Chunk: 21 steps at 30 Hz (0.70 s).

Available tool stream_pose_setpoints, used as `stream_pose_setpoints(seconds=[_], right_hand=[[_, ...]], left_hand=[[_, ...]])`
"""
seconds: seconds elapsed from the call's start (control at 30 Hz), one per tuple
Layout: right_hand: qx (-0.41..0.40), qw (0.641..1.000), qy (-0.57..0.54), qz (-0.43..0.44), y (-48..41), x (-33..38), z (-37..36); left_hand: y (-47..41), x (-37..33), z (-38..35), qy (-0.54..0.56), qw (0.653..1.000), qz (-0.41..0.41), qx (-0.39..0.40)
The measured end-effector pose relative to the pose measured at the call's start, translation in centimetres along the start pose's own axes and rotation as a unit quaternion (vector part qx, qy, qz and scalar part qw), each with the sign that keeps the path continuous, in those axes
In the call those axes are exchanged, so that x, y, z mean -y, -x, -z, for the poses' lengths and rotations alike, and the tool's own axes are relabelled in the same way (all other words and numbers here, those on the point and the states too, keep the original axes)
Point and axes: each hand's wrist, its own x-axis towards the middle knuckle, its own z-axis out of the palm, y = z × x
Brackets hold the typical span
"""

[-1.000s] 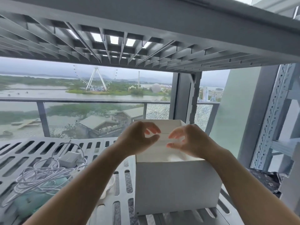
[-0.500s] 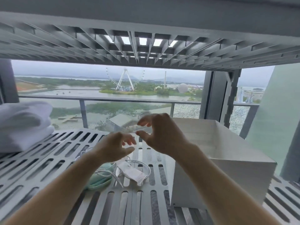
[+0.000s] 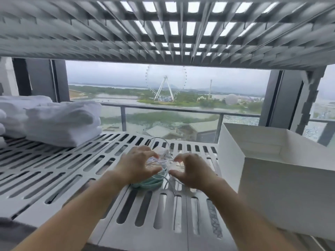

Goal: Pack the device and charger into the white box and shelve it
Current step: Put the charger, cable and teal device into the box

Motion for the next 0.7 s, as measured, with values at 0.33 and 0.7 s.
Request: stream_pose_setpoints(seconds=[0.33,0.7], right_hand=[[0.060,0.996,0.009,-0.061,0.9,-1.2,-0.9],[-0.032,0.993,0.016,-0.109,0.5,-1.2,-1.2]], left_hand=[[0.7,-0.5,-1.6,-0.066,0.991,0.020,0.117],[0.1,-1.6,-1.5,-0.049,0.998,-0.038,0.014]])
